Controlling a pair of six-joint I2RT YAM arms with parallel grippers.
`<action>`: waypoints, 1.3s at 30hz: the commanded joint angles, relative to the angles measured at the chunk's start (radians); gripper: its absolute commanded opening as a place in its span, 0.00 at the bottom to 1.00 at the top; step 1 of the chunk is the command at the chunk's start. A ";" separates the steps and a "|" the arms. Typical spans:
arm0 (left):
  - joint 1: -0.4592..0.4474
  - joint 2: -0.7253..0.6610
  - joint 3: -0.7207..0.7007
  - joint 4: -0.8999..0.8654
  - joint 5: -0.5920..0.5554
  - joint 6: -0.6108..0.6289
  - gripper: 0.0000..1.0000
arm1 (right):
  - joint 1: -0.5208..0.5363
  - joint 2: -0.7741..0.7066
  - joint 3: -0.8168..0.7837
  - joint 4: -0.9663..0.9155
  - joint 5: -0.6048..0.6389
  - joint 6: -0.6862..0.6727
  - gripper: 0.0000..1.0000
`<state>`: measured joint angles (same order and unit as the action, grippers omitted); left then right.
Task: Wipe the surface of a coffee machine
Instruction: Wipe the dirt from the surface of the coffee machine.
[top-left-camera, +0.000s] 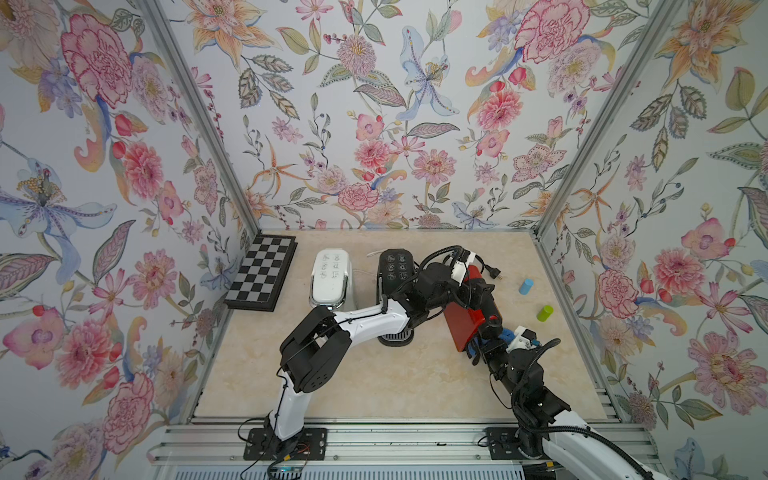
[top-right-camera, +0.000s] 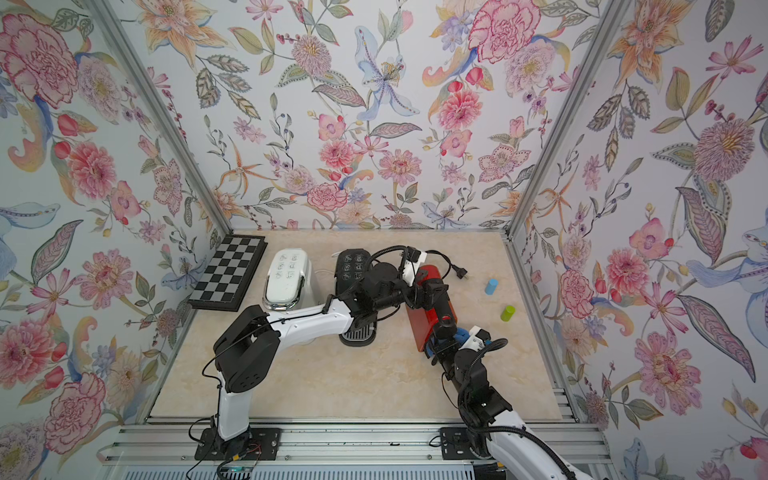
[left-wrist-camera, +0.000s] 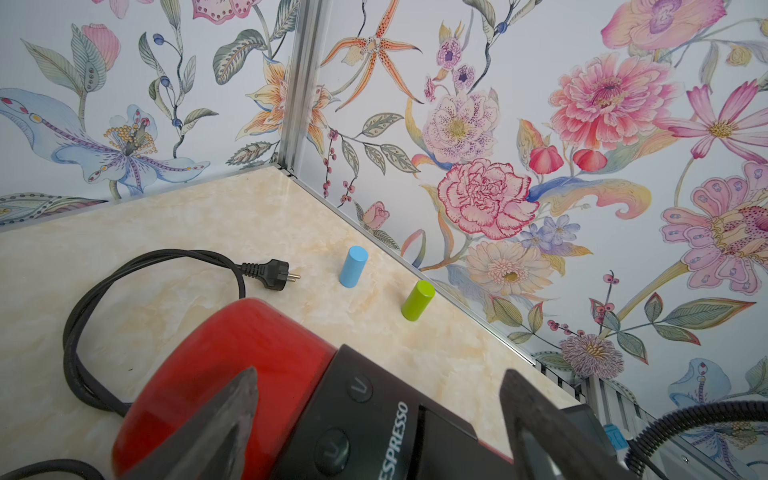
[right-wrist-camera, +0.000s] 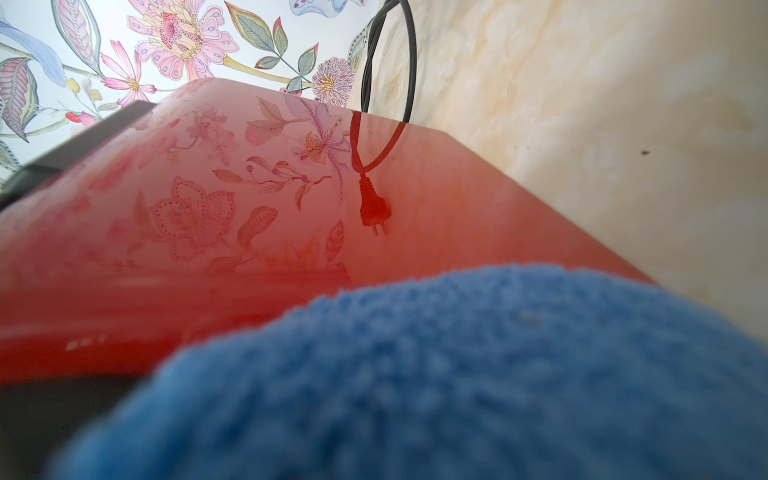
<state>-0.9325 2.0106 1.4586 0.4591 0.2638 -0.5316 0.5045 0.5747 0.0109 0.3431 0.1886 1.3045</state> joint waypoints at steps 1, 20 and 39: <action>-0.005 0.070 -0.009 -0.123 0.055 -0.033 0.92 | -0.002 0.004 -0.086 0.020 0.000 -0.004 0.00; -0.009 0.077 0.025 -0.164 0.044 -0.027 0.92 | 0.018 0.340 -0.046 0.162 0.038 -0.039 0.00; -0.010 0.060 0.006 -0.163 0.044 -0.027 0.92 | 0.013 0.294 -0.001 -0.006 0.045 -0.081 0.00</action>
<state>-0.9363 2.0312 1.4948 0.4465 0.2840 -0.5381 0.5167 0.7929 0.0109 0.3038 0.2184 1.2449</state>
